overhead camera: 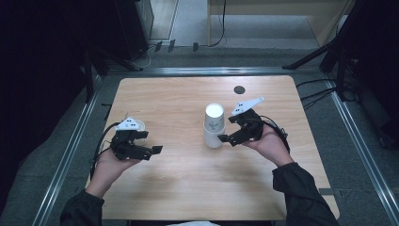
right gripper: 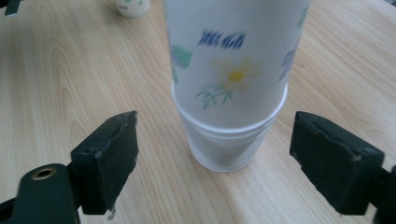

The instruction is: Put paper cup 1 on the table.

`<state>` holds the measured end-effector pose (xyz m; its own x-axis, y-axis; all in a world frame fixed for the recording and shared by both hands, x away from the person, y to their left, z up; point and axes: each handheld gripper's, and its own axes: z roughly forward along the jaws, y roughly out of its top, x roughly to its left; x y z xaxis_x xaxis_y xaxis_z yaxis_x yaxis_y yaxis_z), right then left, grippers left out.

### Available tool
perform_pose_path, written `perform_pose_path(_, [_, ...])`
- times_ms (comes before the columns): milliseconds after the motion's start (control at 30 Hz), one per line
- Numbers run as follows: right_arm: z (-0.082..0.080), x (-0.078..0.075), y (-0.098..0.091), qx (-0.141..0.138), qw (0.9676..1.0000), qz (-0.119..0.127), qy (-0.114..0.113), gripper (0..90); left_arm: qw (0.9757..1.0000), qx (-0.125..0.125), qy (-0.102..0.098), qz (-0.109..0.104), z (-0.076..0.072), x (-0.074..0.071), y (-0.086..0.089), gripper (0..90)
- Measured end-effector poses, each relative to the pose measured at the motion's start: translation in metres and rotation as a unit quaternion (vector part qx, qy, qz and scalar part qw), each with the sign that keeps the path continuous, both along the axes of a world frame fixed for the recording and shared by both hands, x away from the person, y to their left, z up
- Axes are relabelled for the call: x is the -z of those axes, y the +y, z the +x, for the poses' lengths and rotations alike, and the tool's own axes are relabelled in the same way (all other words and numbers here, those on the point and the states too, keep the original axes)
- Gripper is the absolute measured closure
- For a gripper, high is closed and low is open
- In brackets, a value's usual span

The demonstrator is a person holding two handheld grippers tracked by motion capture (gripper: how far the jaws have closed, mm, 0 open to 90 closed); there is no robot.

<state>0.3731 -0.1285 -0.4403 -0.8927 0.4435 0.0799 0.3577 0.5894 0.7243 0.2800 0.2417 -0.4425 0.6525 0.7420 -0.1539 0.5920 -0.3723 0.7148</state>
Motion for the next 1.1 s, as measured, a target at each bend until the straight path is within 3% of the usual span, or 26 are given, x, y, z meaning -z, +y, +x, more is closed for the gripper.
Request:
perform_pose_path(233, [0.014, -0.013, 0.01, -0.009, 0.9995, -0.026, 0.015, 18.7, 0.9996, 0.028, -0.006, 0.0, 0.0, 0.002, -0.014, 15.6])
perform_pose_path(500, [0.023, -0.026, 0.03, -0.028, 0.9983, -0.051, 0.005, 18.4, 0.9986, 0.052, 0.002, 0.006, 0.004, 0.009, -0.021, 15.7])
perform_pose_path(733, [0.031, -0.032, 0.045, -0.021, 0.9974, -0.068, 0.007, 19.4, 0.9983, 0.057, 0.003, 0.008, 0.005, 0.009, -0.02, 15.7])
perform_pose_path(967, [0.027, -0.034, 0.046, -0.019, 0.9972, -0.072, 0.001, 28.8, 0.9982, 0.06, 0.001, 0.008, 0.007, 0.011, -0.018, 15.8])
perform_pose_path(1100, [0.028, -0.035, 0.042, -0.021, 0.9975, -0.067, 0.001, 29.9, 0.998, 0.063, 0.003, 0.008, 0.007, 0.012, -0.019, 15.8])
